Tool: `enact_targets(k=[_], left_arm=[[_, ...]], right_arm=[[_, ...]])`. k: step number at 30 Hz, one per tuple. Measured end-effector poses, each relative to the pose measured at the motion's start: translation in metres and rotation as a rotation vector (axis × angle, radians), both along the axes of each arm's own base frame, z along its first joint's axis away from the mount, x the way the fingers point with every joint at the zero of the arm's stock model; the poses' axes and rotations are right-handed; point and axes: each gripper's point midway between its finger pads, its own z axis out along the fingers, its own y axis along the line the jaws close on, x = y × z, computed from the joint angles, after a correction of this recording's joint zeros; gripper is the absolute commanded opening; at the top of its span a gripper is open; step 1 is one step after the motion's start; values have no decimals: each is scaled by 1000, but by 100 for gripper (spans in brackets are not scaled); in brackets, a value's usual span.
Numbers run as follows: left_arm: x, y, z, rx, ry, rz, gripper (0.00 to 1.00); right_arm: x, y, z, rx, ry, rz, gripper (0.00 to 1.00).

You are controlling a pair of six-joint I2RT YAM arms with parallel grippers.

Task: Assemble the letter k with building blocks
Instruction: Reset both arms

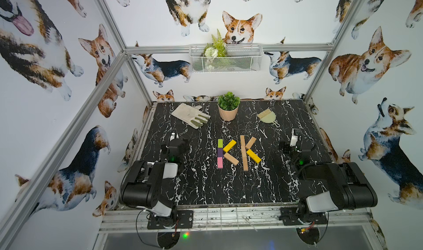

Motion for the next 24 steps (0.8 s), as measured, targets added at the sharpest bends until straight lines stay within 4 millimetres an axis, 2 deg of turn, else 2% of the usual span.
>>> enact_targets(k=[2,7,18,24], left_arm=[[-4,-7,-7,13,21,-38,100],[4,-12,10,16,-55,-65,100],[7,-15,15,15,-76,-81,100],[7,-15,15,15,-77,-81,100]], right_arm=[[1,0,1,1,0,0,99],[2,-1,1,3,6,2,100],[-1,-1,-3,2,17,1,99],[9,-2,2,17,15,15,99]])
